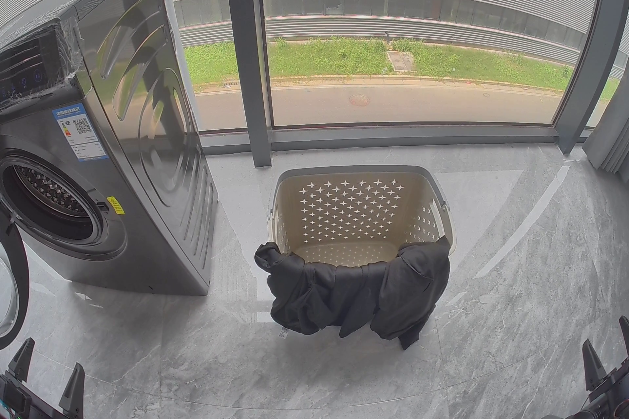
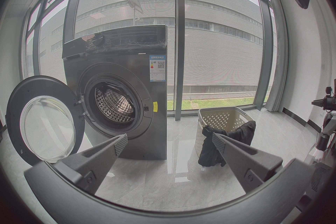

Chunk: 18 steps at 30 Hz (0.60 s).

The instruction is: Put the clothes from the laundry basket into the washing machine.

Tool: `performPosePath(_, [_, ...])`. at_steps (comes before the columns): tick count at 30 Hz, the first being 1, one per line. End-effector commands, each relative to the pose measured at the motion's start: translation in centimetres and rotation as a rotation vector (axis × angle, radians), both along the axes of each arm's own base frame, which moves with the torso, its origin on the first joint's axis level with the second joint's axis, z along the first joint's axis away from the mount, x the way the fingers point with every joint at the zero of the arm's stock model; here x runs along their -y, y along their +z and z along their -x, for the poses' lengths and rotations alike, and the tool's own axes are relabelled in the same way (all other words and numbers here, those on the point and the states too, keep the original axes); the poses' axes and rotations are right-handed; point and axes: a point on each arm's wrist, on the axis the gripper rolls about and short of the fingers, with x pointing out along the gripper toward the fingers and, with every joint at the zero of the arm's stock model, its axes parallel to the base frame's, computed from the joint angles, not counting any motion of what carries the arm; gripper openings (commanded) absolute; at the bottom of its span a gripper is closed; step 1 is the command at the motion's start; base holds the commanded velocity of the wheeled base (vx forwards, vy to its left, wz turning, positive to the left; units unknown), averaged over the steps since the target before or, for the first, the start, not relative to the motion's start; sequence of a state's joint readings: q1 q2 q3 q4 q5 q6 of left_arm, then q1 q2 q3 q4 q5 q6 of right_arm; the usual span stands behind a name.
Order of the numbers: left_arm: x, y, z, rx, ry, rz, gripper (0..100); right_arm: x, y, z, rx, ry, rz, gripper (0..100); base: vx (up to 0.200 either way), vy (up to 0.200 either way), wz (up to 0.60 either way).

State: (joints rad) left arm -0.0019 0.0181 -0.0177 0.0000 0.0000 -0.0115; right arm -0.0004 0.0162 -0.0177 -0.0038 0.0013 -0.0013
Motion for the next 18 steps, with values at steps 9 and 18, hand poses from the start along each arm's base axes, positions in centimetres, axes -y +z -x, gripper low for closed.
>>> performPosePath(9, [0.00, -0.48, 0.00, -0.001, -0.001, 0.001, 100, 0.00, -0.51, -0.04, -0.005, 0.001, 0.000, 100, 0.000, -0.133, 0.00])
performPosePath(18, [0.00, -0.48, 0.00, -0.001, 0.000, -0.001, 100, 0.00, -0.51, -0.04, -0.005, 0.001, 0.000, 100, 0.000, 0.000, 0.00])
